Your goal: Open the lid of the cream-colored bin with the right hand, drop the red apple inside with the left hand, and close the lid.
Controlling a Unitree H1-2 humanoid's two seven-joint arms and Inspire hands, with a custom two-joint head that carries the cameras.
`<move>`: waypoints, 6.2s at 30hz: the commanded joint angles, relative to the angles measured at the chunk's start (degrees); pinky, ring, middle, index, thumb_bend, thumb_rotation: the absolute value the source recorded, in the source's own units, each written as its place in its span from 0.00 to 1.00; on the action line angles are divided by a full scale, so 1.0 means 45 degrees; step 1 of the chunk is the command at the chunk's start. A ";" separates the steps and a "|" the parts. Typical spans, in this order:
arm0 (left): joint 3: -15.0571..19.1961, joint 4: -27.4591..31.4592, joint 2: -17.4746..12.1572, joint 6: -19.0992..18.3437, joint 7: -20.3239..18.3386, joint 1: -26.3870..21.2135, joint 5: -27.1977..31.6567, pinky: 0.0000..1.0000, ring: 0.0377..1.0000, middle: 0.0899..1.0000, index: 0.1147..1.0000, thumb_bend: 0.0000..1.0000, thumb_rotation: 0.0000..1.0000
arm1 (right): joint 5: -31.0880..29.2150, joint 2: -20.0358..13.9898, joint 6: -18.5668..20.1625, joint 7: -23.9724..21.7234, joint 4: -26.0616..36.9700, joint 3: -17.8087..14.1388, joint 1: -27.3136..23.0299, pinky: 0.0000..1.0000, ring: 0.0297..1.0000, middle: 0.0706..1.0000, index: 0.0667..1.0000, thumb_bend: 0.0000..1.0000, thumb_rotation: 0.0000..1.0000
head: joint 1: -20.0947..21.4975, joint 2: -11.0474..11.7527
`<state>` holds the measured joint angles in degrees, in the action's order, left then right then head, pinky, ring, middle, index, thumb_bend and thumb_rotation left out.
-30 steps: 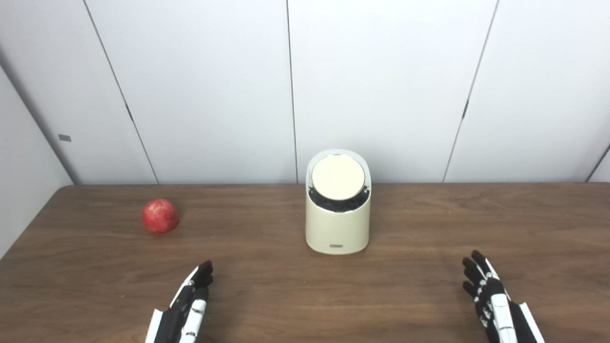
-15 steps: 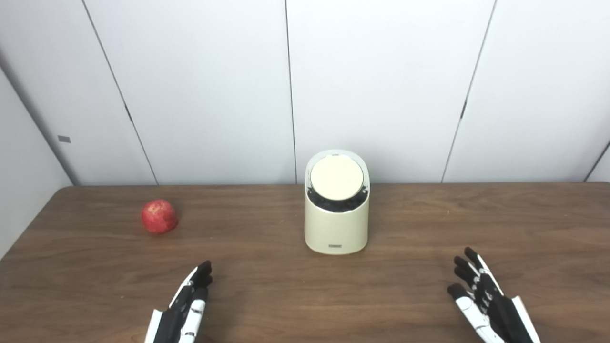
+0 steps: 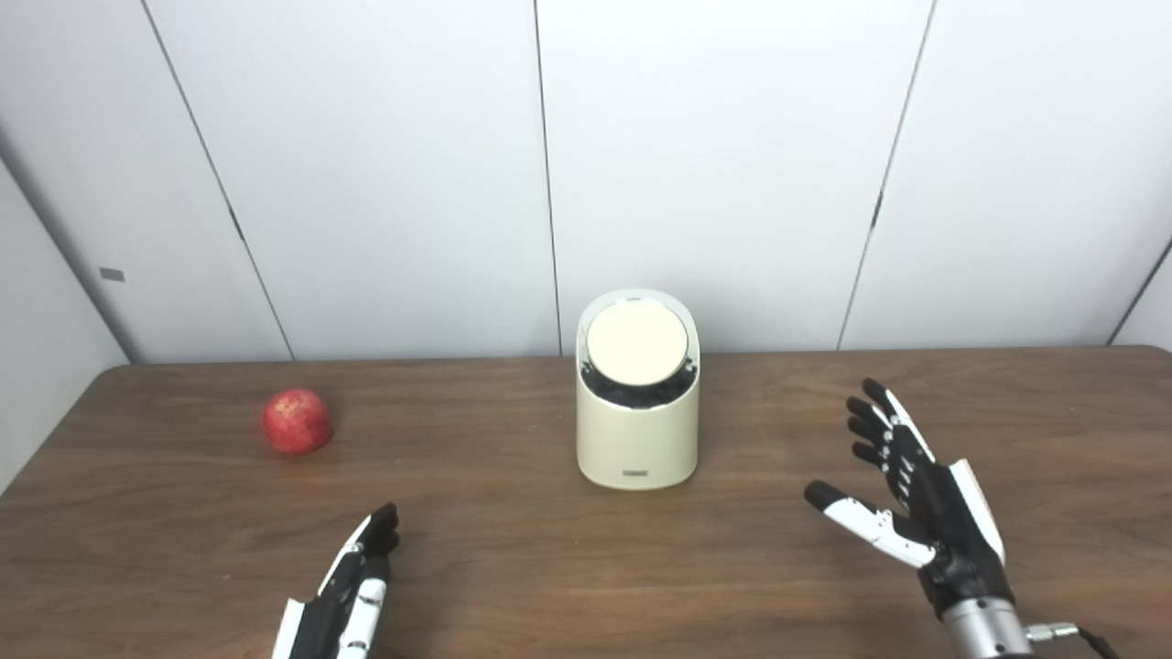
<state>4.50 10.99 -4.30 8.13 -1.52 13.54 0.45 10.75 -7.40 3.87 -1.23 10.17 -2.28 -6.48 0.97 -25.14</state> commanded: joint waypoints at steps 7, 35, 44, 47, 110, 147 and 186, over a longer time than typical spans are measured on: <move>-0.0178 -0.0504 0.0159 0.0359 0.0004 0.0920 -0.0077 0.97 0.92 0.93 0.93 0.30 0.80 | 0.0844 0.0010 0.0036 0.0486 -0.0295 0.0295 -0.1818 0.85 0.90 0.90 0.94 0.97 0.51 | 0.0089 -0.0076; -0.0305 -0.0160 0.0264 0.0258 0.0059 0.1138 -0.0337 0.93 0.92 0.93 0.94 0.28 0.80 | 0.2569 0.0859 0.0973 0.0968 -0.3539 0.2143 -0.6359 0.80 0.88 0.89 0.91 0.91 0.35 | -0.0051 -0.0306; -0.0321 -0.0005 0.0317 0.0253 0.0164 0.1263 -0.0543 0.92 0.91 0.92 0.93 0.29 0.80 | 0.2823 0.0925 0.0577 0.1491 -0.5173 0.2365 -0.7193 0.79 0.88 0.91 0.92 0.88 0.31 | -0.0058 -0.0396; -0.0320 0.0028 0.0331 0.0233 0.0148 0.1284 -0.0509 0.92 0.91 0.92 0.93 0.28 0.81 | 0.3090 0.0757 0.0453 0.1572 -0.5471 0.2555 -0.7363 0.79 0.88 0.91 0.92 0.88 0.32 | -0.0046 -0.0416; -0.0335 0.0241 0.0469 0.0260 0.0177 0.1457 -0.0325 0.92 0.91 0.93 0.94 0.26 0.81 | -0.0127 0.0386 0.2857 -0.0037 -0.2337 0.0165 -0.5327 0.78 0.87 0.89 0.88 0.68 0.67 | 0.0044 -0.0611; -0.0561 0.1812 0.0945 0.0336 0.1201 0.1679 -0.1710 0.84 0.88 0.88 0.88 0.38 0.42 | -0.3149 -0.0411 -0.0946 -0.0706 -0.0120 -0.0991 0.1351 0.93 0.94 0.92 0.93 0.46 0.83 | -0.3285 -0.1131; 0.3093 0.0419 -0.3665 -0.4309 0.2060 -0.3946 -0.5997 0.78 0.85 0.88 0.88 0.80 0.13 | -0.2432 -0.1149 -0.0822 -0.1124 -0.0135 -0.0291 0.1121 0.79 0.88 0.88 0.90 0.48 0.69 | -0.5210 -0.0770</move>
<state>17.91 12.60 -18.61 -12.21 6.47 -2.21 -26.25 -0.65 -12.41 1.73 -6.77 7.51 -3.64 0.23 -22.59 -28.56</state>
